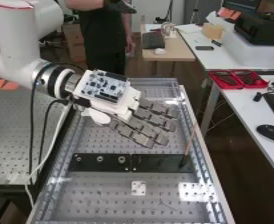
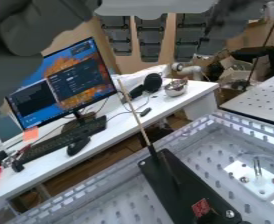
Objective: Grab the drill bit and place it in the clear container
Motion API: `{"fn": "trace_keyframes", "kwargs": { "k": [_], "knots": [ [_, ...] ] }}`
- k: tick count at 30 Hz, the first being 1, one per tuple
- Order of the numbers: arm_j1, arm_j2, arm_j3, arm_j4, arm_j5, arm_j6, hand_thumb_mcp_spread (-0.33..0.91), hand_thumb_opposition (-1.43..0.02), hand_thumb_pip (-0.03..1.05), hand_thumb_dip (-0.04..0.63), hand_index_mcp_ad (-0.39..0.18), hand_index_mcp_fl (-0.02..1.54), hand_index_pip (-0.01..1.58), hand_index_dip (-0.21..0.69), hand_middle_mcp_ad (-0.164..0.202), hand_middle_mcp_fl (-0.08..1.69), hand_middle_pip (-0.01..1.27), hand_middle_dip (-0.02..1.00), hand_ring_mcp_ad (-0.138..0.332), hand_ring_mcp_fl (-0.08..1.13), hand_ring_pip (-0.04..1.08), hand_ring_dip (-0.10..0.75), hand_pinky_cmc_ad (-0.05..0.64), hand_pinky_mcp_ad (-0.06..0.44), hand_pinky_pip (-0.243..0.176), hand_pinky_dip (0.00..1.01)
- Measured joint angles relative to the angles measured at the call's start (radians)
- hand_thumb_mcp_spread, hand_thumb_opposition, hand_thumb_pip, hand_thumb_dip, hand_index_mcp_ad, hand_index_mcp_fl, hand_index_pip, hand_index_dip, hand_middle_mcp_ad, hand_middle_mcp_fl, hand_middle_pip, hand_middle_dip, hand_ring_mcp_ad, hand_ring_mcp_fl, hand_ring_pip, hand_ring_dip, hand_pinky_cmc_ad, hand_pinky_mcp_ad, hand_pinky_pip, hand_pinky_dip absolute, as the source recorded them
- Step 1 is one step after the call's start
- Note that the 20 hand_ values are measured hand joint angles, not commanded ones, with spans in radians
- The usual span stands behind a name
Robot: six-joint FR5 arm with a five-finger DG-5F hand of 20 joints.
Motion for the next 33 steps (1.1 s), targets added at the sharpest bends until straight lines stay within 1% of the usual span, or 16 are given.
{"fn": "trace_keyframes", "kwargs": {
  "k": [2, 4, 5, 7, 9, 11, 14, 16, 17, 18, 20, 21, 25, 27, 31, 33],
  "knots": [
    [-0.003, -0.008, -0.009, 0.024, 0.012, 0.021, 0.14, -0.62, 0.32, 0.005, -0.009, 0.02, 0.07, 0.017, 0.075, -0.02, 0.14, 0.04, 0.164, 0.04, 0.08, -0.037, 0.133, 0.089, -0.075, 0.1],
    [-0.005, -0.017, -0.018, 0.047, 0.026, 0.043, 0.14, -0.63, 0.32, 0.005, -0.005, 0.02, 0.07, 0.017, 0.077, -0.01, 0.14, 0.04, 0.171, 0.03, 0.09, -0.037, 0.148, 0.091, -0.075, 0.1],
    [-0.006, -0.023, -0.024, 0.062, 0.037, 0.055, 0.16, -0.65, 0.33, 0.005, -0.009, 0.02, 0.07, 0.021, 0.093, -0.02, 0.14, 0.04, 0.173, 0.05, 0.09, -0.037, 0.148, 0.091, -0.075, 0.1],
    [-0.008, -0.031, -0.03, 0.077, 0.05, 0.071, 0.19, -0.65, 0.37, 0.005, -0.005, 0.02, 0.07, 0.021, 0.101, -0.02, 0.15, 0.04, 0.171, 0.05, 0.09, -0.035, 0.148, 0.089, -0.075, 0.1],
    [-0.01, -0.042, -0.035, 0.091, 0.067, 0.093, 0.19, -0.65, 0.37, 0.009, -0.005, 0.03, 0.09, 0.075, 0.101, -0.02, 0.16, 0.04, 0.169, 0.05, 0.09, -0.035, 0.152, 0.093, -0.075, 0.11],
    [-0.011, -0.051, -0.041, 0.111, 0.082, 0.106, 0.22, -0.67, 0.37, 0.009, -0.005, 0.04, 0.09, 0.099, 0.101, -0.02, 0.16, 0.04, 0.169, 0.05, 0.09, -0.037, 0.15, 0.091, -0.087, 0.11],
    [-0.012, -0.064, -0.046, 0.13, 0.1, 0.12, 0.24, -0.7, 0.42, 0.019, -0.005, 0.12, 0.09, 0.171, 0.101, -0.02, 0.16, 0.04, 0.169, 0.05, 0.09, -0.037, 0.15, 0.091, -0.087, 0.11],
    [-0.012, -0.066, -0.047, 0.132, 0.103, 0.122, 0.25, -0.7, 0.43, 0.024, -0.005, 0.15, 0.08, 0.206, 0.101, -0.02, 0.16, 0.04, 0.169, 0.05, 0.09, -0.037, 0.15, 0.093, -0.087, 0.11],
    [-0.012, -0.066, -0.047, 0.132, 0.104, 0.123, 0.26, -0.69, 0.43, 0.044, -0.005, 0.17, 0.09, 0.25, 0.101, -0.02, 0.16, 0.04, 0.173, 0.05, 0.09, -0.037, 0.15, 0.093, -0.087, 0.11],
    [-0.012, -0.066, -0.047, 0.132, 0.104, 0.123, 0.27, -0.71, 0.44, 0.051, -0.005, 0.19, 0.08, 0.271, 0.101, -0.02, 0.16, 0.03, 0.173, 0.05, 0.09, -0.037, 0.15, 0.093, -0.087, 0.11],
    [-0.012, -0.066, -0.047, 0.132, 0.104, 0.123, 0.3, -0.74, 0.52, 0.087, -0.03, 0.23, 0.08, 0.318, 0.099, -0.02, 0.16, 0.04, 0.169, 0.05, 0.09, -0.037, 0.148, 0.093, -0.087, 0.11],
    [-0.012, -0.066, -0.047, 0.132, 0.104, 0.123, 0.3, -0.74, 0.54, 0.101, -0.038, 0.25, 0.09, 0.351, 0.101, -0.02, 0.16, 0.04, 0.173, 0.05, 0.09, -0.037, 0.148, 0.093, -0.087, 0.11],
    [-0.013, -0.066, -0.047, 0.132, 0.104, 0.123, 0.32, -0.76, 0.55, 0.15, -0.045, 0.29, 0.09, 0.461, 0.099, -0.02, 0.15, 0.05, 0.169, 0.05, 0.09, -0.037, 0.145, 0.093, -0.087, 0.11],
    [-0.013, -0.066, -0.047, 0.132, 0.104, 0.123, 0.32, -0.77, 0.58, 0.176, -0.056, 0.31, 0.09, 0.48, 0.103, -0.02, 0.15, 0.06, 0.168, 0.04, 0.1, -0.037, 0.143, 0.089, -0.087, 0.11],
    [-0.009, -0.071, -0.045, 0.14, 0.112, 0.125, 0.34, -0.77, 0.59, 0.209, -0.073, 0.31, 0.09, 0.494, 0.103, 0.02, 0.15, 0.08, 0.168, 0.04, 0.1, -0.037, 0.143, 0.089, -0.087, 0.11],
    [0.0, -0.095, -0.037, 0.175, 0.15, 0.132, 0.36, -0.77, 0.59, 0.222, -0.073, 0.31, 0.09, 0.494, 0.103, 0.05, 0.15, 0.1, 0.169, 0.04, 0.1, -0.037, 0.134, 0.091, -0.087, 0.11]
  ]
}}
